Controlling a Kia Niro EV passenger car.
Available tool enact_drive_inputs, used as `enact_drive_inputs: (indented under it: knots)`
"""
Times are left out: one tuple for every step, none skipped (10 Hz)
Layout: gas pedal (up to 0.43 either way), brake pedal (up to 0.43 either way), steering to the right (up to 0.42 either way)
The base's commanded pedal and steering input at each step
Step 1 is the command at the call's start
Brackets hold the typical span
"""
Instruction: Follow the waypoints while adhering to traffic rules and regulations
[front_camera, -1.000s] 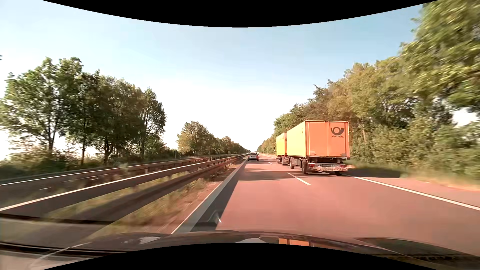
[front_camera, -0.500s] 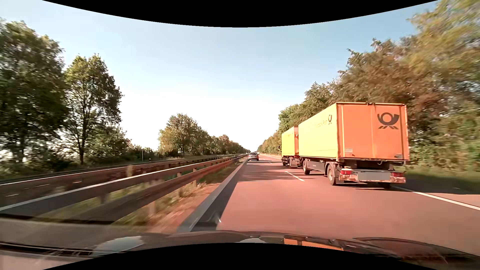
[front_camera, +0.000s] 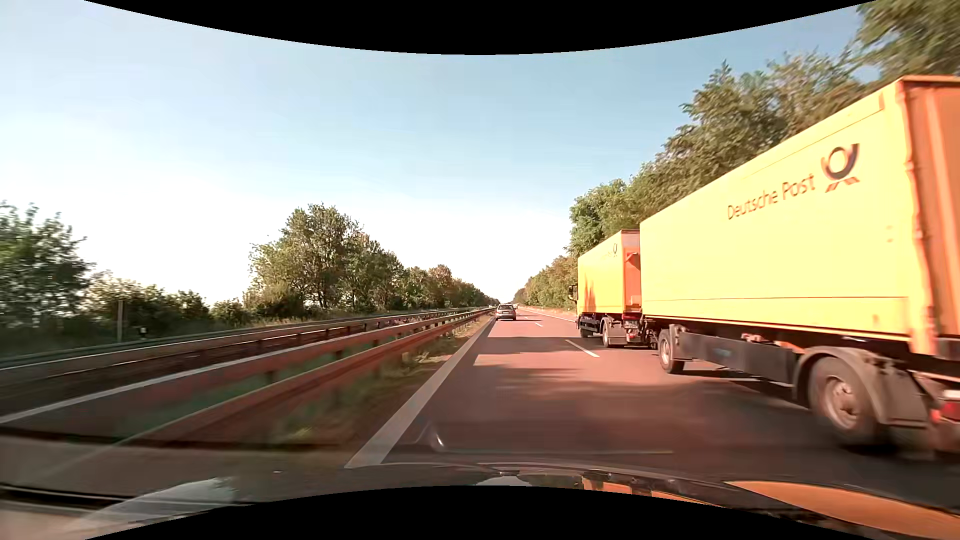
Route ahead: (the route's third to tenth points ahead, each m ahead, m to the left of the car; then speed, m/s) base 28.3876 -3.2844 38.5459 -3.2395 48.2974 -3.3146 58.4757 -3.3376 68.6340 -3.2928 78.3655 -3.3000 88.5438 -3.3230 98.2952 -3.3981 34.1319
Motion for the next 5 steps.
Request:
enact_drive_inputs:
  knots:
    - [0.409,0.006,-0.002]
    - [0.409,0.006,-0.003]
    - [0.409,0.006,-0.003]
    - [0.409,0.006,-0.002]
    - [0.409,0.006,-0.002]
